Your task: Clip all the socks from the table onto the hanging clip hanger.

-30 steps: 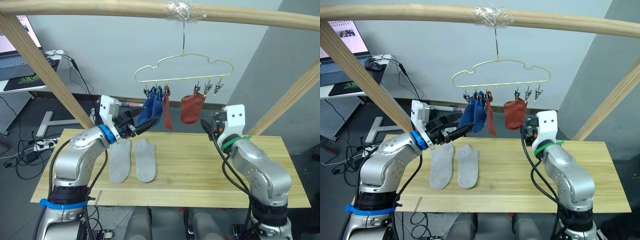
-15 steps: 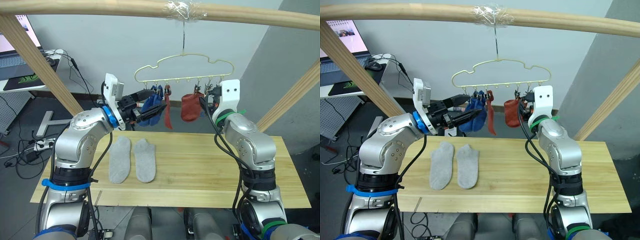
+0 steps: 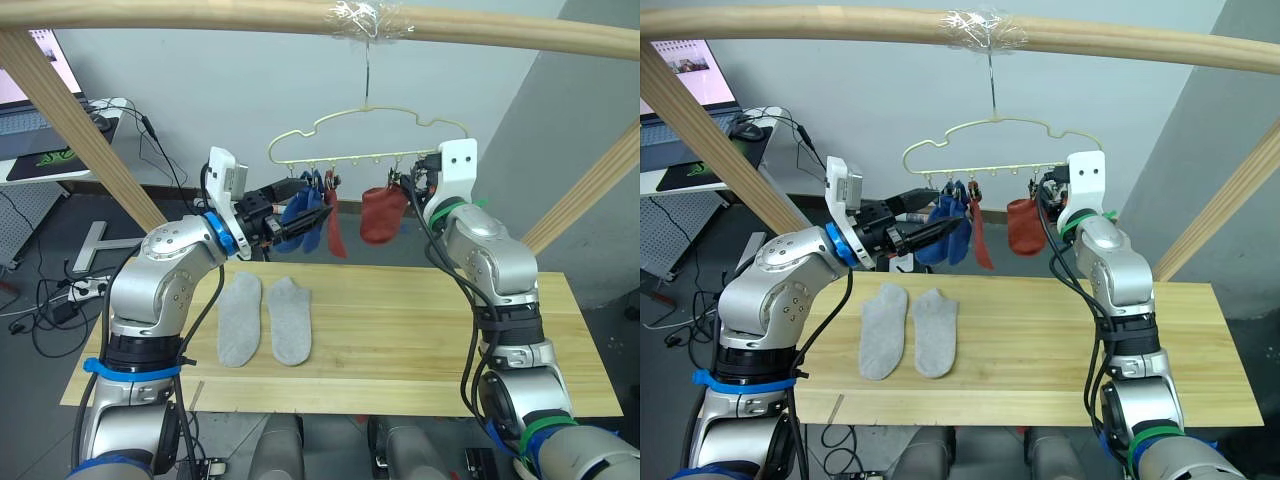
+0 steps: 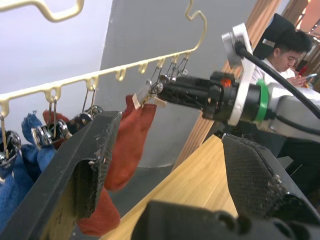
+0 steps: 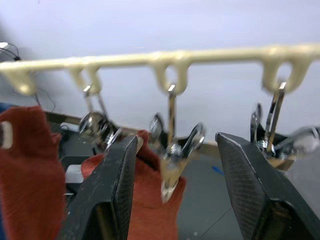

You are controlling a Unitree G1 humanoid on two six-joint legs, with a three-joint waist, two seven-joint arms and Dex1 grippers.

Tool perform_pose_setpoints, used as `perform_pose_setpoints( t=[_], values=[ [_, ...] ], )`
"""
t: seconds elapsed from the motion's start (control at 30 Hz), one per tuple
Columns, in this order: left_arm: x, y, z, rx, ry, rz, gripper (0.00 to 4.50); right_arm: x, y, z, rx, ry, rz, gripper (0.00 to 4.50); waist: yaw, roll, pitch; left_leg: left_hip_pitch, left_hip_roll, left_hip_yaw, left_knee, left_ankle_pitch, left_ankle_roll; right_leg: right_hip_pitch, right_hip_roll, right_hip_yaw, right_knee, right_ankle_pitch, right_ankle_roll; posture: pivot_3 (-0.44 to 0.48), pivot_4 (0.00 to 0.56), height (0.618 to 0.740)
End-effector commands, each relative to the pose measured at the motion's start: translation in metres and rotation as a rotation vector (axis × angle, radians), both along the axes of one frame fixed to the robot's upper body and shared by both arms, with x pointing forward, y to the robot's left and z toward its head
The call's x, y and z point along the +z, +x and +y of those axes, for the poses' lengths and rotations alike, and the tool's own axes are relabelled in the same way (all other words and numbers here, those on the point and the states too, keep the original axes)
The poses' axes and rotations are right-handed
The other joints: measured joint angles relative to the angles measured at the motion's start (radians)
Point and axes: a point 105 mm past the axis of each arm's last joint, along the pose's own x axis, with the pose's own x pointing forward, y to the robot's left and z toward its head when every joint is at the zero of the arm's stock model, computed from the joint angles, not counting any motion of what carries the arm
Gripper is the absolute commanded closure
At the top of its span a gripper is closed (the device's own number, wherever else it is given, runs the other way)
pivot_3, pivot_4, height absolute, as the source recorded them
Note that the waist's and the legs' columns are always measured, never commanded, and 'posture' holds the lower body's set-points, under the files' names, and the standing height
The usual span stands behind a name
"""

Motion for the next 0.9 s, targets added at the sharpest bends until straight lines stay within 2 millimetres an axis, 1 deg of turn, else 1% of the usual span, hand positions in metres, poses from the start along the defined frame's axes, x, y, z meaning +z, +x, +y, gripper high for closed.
perform_pose_setpoints(
  t=[0.03,0.37,0.63,0.73,0.9],
  values=[
    [0.009,-0.006,-0.002,-0.003,0.006,-0.05,0.8,0.019,0.003,-0.005,-0.014,0.002,-0.069,1.92,0.0,0.0,0.0,0.0,0.0,0.0,0.0,0.0,0.0,0.0,0.0,0.0,0.0,0.0,0.0,0.153,0.216,0.74],
    [0.007,-0.005,-0.001,0.01,0.009,-0.048,0.8,0.025,0.012,-0.001,-0.01,0.025,-0.075,1.92,0.002,0.0,0.0,0.0,0.0,0.0,-0.002,0.0,0.0,-0.001,0.0,0.0,0.0,0.0,0.0,0.153,0.216,0.74],
    [0.006,-0.005,-0.002,0.016,0.011,-0.048,0.8,0.026,0.013,0.002,-0.008,0.057,-0.062,1.92,0.002,0.0,0.0,0.0,0.0,0.0,-0.002,0.0,0.0,-0.001,0.0,0.0,0.0,0.0,0.0,0.153,0.216,0.74],
    [0.006,-0.006,-0.002,0.017,0.01,-0.048,0.8,0.025,0.013,0.004,-0.007,0.063,-0.054,2.48,0.003,0.0,0.0,0.0,0.0,0.0,-0.002,0.0,0.0,-0.001,0.0,0.0,0.0,0.0,0.0,0.166,0.212,0.74],
    [0.005,-0.006,-0.002,0.018,0.01,-0.048,0.8,0.024,0.011,0.006,-0.005,0.074,-0.048,2.48,0.004,0.0,0.0,0.0,0.0,0.0,-0.002,0.0,0.0,-0.001,0.0,0.0,0.0,0.0,0.0,0.162,0.215,0.74]
  ],
)
